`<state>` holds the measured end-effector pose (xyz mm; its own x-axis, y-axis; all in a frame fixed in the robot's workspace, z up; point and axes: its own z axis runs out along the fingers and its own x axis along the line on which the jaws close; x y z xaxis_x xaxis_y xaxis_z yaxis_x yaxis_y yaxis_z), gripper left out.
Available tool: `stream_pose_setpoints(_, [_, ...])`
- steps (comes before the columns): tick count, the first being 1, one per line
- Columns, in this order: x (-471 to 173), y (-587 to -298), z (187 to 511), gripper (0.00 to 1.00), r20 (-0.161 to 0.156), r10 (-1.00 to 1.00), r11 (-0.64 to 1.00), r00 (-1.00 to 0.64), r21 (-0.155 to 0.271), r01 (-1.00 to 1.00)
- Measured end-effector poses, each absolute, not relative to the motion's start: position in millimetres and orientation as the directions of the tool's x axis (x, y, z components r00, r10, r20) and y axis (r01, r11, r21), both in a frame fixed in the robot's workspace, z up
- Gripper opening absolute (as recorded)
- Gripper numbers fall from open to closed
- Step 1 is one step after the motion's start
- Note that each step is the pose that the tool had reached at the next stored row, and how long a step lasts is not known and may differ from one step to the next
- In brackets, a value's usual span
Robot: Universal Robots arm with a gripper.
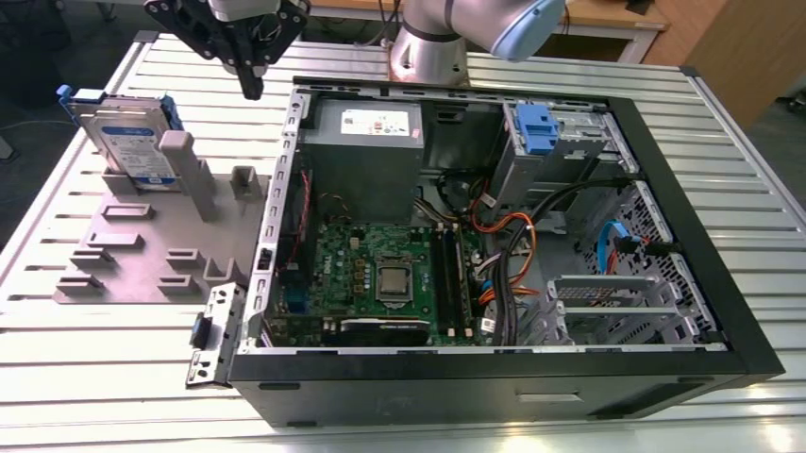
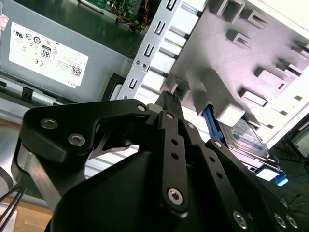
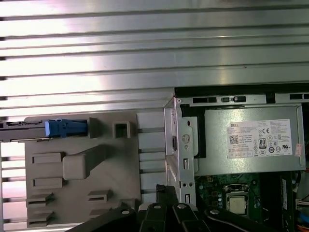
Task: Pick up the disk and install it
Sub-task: 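Reach for the disk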
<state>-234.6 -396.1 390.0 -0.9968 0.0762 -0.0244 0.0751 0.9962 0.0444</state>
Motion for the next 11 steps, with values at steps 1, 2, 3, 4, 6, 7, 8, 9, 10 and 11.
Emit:
stream_pose_setpoints(1, [-235.4,-396.1,389.9,0.11,-0.024,0.076,0.996,-0.997,0.044,0.075])
stream_pose_setpoints(2, [-236.1,-396.1,389.9,0.11,-0.024,0.076,0.996,-0.997,0.044,0.075])
stream_pose_setpoints(3, [-236.9,-396.1,389.9,0.11,-0.024,0.076,0.996,-0.997,0.044,0.075])
stream_pose_setpoints(4, [-237.7,-396.1,389.9,0.11,-0.024,0.076,0.996,-0.997,0.044,0.075])
stream_pose_setpoints(6, [-239.3,-396.1,389.9,0.11,-0.024,0.076,0.996,-0.997,0.044,0.075])
stream_pose_setpoints(7, [-240.2,-396.1,389.8,0.11,-0.024,0.076,0.996,-0.997,0.044,0.075])
stream_pose_setpoints(8, [-240.9,-396.1,389.8,0.11,-0.024,0.076,0.996,-0.997,0.044,0.075])
stream_pose_setpoints(9, [-241.6,-396.1,389.8,0.11,-0.024,0.076,0.996,-0.997,0.044,0.075])
stream_pose_setpoints(10, [-242.1,-396.1,389.8,0.11,-0.024,0.076,0.996,-0.997,0.044,0.075])
stream_pose_setpoints(11, [-242.1,-396.1,389.8,0.11,-0.024,0.076,0.996,-0.997,0.044,0.075])
